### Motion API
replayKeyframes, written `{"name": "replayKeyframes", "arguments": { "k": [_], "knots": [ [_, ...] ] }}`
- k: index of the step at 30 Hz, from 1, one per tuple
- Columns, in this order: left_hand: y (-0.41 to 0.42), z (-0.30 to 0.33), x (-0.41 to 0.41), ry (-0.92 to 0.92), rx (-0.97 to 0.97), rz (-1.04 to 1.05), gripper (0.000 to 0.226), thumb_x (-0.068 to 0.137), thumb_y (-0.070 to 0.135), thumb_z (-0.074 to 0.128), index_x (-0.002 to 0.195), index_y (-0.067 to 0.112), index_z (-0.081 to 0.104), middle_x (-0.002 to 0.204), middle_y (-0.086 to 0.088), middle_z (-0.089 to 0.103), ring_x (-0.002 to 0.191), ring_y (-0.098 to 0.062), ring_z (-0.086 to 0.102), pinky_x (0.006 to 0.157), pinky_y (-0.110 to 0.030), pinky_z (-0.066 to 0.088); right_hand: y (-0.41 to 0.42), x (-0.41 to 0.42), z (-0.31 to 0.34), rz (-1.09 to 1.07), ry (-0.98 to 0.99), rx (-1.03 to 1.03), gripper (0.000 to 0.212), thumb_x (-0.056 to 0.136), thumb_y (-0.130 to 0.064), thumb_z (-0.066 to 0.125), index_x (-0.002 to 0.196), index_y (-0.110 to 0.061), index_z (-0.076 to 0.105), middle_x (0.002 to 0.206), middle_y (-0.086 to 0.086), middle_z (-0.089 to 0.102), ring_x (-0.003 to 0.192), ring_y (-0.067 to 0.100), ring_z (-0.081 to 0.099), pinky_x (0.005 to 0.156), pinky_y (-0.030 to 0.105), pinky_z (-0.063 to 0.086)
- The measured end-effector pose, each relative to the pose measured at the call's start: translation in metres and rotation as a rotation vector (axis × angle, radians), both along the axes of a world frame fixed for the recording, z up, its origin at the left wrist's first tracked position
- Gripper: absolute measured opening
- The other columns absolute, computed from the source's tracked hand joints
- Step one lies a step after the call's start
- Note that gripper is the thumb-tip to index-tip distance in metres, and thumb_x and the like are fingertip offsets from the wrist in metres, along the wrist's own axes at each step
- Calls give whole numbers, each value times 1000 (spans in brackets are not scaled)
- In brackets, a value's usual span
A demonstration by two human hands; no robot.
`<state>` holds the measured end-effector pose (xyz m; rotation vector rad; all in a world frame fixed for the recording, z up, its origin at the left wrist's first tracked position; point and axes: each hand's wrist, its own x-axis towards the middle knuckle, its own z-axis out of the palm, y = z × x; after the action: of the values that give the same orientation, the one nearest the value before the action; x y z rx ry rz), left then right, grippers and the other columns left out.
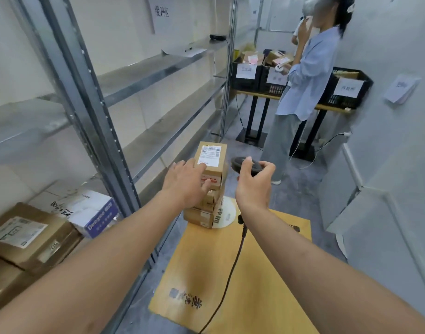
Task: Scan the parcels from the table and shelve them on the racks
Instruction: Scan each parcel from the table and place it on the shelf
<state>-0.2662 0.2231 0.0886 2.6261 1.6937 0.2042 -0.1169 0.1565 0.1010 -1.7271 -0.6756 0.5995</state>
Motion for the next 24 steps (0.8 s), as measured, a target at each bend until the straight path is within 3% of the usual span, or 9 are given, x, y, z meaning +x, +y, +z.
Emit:
{"name": "replayKeyframes", "arguments": {
  "k": [7,12,15,17,21,24],
  "knots": [
    [36,-20,29,-31,-22,64,52,98,59,48,135,23,54,134,-3,59,121,-27,56,106,-48,47,47,36,-19,30,-12,-77,31,106,-57,42,118,-29,40,97,-9,63,92,20,66,65,35,39],
    [75,-36,46,-18,-37,96,70,95,70,46,144,20,48,140,-8,57,125,-29,54,108,-47,45,84,44,-37,22,-9,-116,30,106,-58,43,116,-30,41,99,-6,67,91,18,69,65,35,44],
    [97,-46,55,-37,-54,121,78,90,77,48,139,16,49,139,-10,55,123,-31,52,105,-46,44,102,45,-48,4,-9,-119,30,105,-59,44,114,-30,42,99,-11,65,92,18,70,75,41,52],
    [112,-53,62,-47,-102,168,93,85,84,49,146,14,44,145,-14,49,129,-34,48,109,-47,41,112,44,-54,-2,-12,-127,30,105,-58,44,115,-30,43,99,-15,63,93,18,70,76,40,52],
    [135,-61,73,-51,-260,290,129,77,94,48,163,4,15,164,-32,19,151,-47,24,124,-52,25,129,44,-65,-16,-2,-136,28,104,-58,47,115,-32,43,101,-16,63,96,18,71,85,46,56],
    [143,-63,73,-110,-336,327,134,76,90,58,162,0,9,162,-33,20,148,-47,29,119,-51,32,140,43,-72,-43,8,-145,29,103,-58,47,115,-32,44,102,-16,63,95,19,71,88,48,56]
  ]
}}
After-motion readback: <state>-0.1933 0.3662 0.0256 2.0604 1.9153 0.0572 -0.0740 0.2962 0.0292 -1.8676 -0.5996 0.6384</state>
